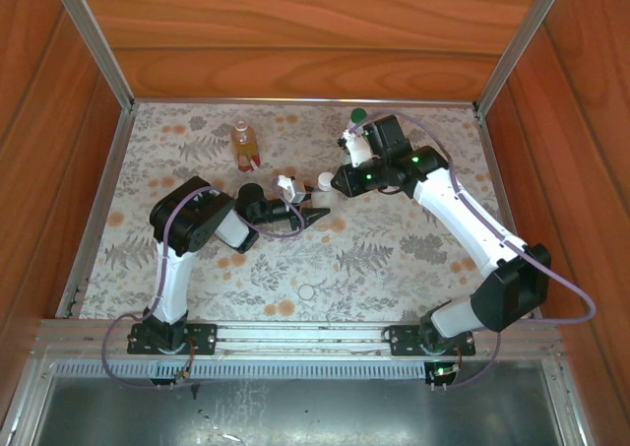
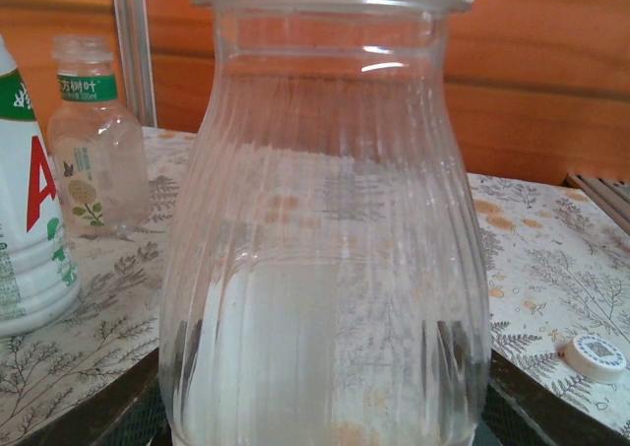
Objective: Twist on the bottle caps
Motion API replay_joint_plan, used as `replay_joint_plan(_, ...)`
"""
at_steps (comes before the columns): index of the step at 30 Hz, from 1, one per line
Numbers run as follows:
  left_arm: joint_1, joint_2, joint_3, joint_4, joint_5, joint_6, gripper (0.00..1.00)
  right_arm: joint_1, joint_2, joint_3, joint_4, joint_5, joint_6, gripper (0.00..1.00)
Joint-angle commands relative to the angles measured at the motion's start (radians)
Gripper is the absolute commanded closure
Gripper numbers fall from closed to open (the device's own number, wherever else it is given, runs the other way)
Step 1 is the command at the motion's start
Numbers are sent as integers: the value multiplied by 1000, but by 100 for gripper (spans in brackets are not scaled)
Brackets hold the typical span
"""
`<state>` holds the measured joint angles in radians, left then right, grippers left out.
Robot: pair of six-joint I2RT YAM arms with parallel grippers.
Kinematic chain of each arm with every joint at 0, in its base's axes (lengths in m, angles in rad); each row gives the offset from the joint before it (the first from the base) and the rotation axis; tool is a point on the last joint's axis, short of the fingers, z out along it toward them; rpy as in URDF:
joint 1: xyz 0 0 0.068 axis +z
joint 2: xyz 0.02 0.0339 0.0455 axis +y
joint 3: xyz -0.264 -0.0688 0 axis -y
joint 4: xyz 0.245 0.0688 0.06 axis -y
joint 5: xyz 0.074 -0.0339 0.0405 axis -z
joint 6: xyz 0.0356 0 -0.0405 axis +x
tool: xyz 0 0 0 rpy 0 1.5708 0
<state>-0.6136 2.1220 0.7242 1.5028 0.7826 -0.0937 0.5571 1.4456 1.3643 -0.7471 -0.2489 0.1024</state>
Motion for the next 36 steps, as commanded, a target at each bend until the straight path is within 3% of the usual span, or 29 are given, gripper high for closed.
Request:
replay_joint_plan(1, 0, 7, -30, -85, 21, 15, 41, 9, -36, 3, 8, 16, -86, 62)
replay_joint_plan(6, -3, -31, -90, -85, -40, 131, 41, 9, -64, 0, -16, 69, -370, 40)
replay_joint_plan(12, -10, -94, -179, -103, -93, 309, 41, 34, -142, -69, -76, -18, -783, 37)
replay_joint_plan(16, -16, -107, -197, -144, -92, 384, 41, 86, -164, -90, -74, -8, -960, 37)
replay_joint_plan(20, -20, -109, -207, -150, -105, 421, 41, 137, -107, -38, -146, -16, -1053, 39)
replay_joint_plan(25, -23, -114, -210, -155, -106, 423, 41, 189, -31, 14, -147, 70, -1083, 40)
replay_joint_plan(36, -30, -115, -224, -156, -125, 474, 41, 204, 54, 79, -168, 103, -1070, 44)
